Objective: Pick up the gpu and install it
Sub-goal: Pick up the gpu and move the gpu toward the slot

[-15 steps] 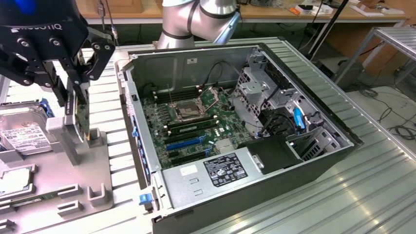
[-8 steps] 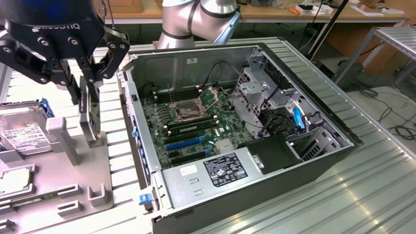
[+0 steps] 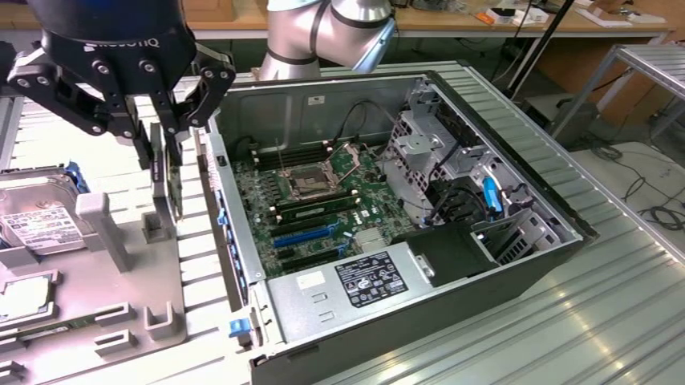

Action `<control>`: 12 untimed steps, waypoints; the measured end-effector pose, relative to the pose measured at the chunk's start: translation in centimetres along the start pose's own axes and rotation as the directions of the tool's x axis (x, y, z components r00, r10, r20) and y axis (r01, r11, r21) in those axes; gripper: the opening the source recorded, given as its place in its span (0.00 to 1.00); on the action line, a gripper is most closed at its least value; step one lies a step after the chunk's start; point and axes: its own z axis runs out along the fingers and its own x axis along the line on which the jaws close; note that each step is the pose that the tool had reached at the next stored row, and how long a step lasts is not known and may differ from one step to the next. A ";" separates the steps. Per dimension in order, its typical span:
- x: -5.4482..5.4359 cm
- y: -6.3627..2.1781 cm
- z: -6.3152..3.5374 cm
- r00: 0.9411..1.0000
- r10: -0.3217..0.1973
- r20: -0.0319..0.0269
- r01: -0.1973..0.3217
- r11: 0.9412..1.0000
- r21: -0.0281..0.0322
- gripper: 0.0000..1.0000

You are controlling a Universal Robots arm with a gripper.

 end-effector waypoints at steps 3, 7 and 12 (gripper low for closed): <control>-0.1 0.01 0.01 1.000 0.000 0.000 0.000 1.000 0.000 0.27; -0.1 0.01 0.00 1.000 0.000 0.000 0.000 1.000 0.000 0.27; -0.1 0.01 -0.01 1.000 0.000 0.000 0.000 1.000 0.000 0.27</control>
